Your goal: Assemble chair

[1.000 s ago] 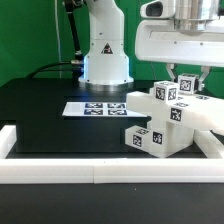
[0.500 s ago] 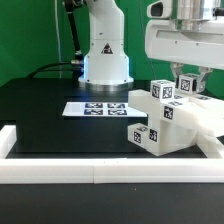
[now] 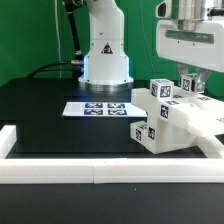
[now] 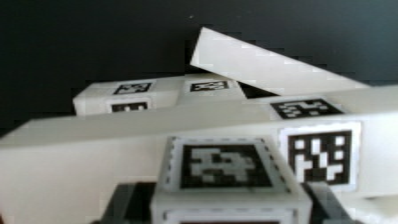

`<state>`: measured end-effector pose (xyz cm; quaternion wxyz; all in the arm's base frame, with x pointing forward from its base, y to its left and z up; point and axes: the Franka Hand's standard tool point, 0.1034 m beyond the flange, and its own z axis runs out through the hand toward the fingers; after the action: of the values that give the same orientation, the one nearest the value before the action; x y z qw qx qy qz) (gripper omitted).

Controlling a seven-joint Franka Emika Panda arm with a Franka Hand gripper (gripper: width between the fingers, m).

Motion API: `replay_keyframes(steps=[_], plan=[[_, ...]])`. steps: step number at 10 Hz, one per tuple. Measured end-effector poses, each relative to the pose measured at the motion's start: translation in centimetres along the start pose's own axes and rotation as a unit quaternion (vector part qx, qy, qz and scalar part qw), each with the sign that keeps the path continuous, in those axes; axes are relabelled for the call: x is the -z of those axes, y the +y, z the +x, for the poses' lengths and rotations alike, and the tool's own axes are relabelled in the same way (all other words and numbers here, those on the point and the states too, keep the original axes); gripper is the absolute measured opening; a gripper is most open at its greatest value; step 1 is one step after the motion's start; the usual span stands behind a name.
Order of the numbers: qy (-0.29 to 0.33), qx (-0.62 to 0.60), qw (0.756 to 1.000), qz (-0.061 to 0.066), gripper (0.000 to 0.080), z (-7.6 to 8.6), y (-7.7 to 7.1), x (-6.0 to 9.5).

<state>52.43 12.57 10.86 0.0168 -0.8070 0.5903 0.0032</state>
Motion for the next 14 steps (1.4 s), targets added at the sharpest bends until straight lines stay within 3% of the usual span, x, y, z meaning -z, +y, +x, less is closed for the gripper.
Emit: replay_keyframes(steps=[1, 2, 4, 8, 14], plan=[[0.000, 0.008, 1.000, 0.000, 0.0377, 0.00, 0.02, -0.03], [0.001, 0.021, 1.000, -0.001, 0.0377, -0.03, 0.02, -0.03], [0.001, 0.040, 0.999, -0.001, 0.0618, -0.31, 0.00, -0.05], [0.003, 0.214, 0.977, -0.002, 0.0648, -0.47, -0.02, -0.02], [0.005, 0.450, 0.893, 0.000, 0.0649, -0.19, -0.06, -0.04]])
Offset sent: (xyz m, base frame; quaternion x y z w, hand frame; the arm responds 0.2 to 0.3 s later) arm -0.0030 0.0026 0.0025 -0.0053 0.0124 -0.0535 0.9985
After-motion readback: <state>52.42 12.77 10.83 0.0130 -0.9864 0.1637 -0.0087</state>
